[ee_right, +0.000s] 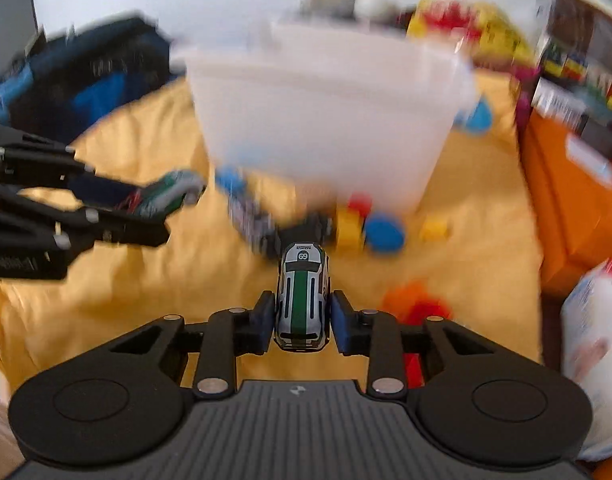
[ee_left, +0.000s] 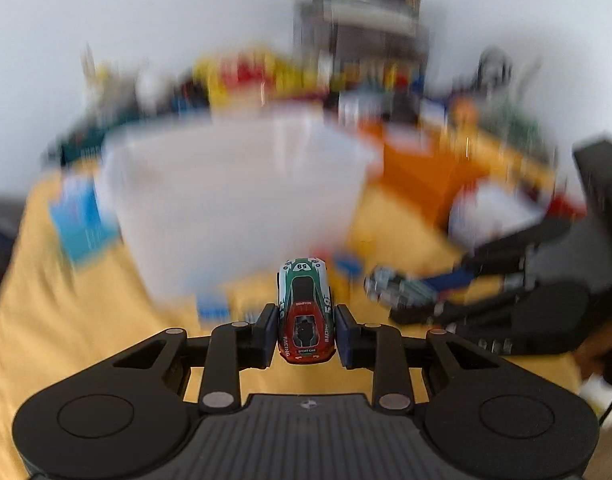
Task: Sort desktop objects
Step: 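Carry both cars over the white bin and open both tools to drop them, then move both open tools back toward the toys on the blanket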
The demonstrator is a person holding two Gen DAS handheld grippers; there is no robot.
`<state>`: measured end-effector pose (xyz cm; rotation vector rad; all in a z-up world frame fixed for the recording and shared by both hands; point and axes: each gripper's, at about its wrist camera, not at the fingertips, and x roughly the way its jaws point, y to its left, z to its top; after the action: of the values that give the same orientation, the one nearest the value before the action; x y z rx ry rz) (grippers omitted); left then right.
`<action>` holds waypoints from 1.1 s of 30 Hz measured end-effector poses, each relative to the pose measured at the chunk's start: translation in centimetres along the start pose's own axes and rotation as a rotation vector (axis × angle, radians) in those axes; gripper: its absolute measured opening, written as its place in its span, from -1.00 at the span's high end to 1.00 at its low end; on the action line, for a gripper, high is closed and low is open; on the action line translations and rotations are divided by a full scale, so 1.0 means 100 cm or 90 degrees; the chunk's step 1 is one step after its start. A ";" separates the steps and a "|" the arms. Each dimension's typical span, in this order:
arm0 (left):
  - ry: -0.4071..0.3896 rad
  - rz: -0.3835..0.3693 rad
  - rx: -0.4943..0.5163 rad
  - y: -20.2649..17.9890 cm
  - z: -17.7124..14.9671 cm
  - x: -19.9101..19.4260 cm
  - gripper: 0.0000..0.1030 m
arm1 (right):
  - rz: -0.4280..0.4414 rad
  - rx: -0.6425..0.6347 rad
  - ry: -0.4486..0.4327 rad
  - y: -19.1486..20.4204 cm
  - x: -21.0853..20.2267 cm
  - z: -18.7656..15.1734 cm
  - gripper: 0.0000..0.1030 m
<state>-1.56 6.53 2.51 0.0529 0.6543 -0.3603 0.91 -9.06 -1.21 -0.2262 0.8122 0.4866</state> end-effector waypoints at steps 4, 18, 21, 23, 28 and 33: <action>-0.110 0.030 0.023 0.013 0.061 -0.015 0.36 | -0.009 0.019 -0.111 -0.014 -0.032 0.049 0.36; -0.036 0.134 -0.002 0.057 0.099 0.096 0.36 | -0.038 0.120 -0.167 -0.051 0.021 0.137 0.35; 0.001 0.133 -0.021 0.061 0.086 0.105 0.35 | -0.051 0.124 -0.142 -0.049 0.035 0.133 0.32; -0.006 0.119 -0.018 0.061 0.081 0.103 0.35 | -0.051 0.126 -0.142 -0.049 0.037 0.129 0.30; -0.040 0.120 -0.016 0.054 0.089 0.085 0.09 | -0.051 0.120 -0.145 -0.047 0.035 0.128 0.27; -0.089 0.100 -0.014 0.036 0.085 0.049 -0.04 | -0.039 0.116 -0.172 -0.044 0.017 0.127 0.16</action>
<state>8.29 6.99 6.07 0.0579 0.5112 -0.2030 12.14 -7.54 6.09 -0.0147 0.5795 0.3736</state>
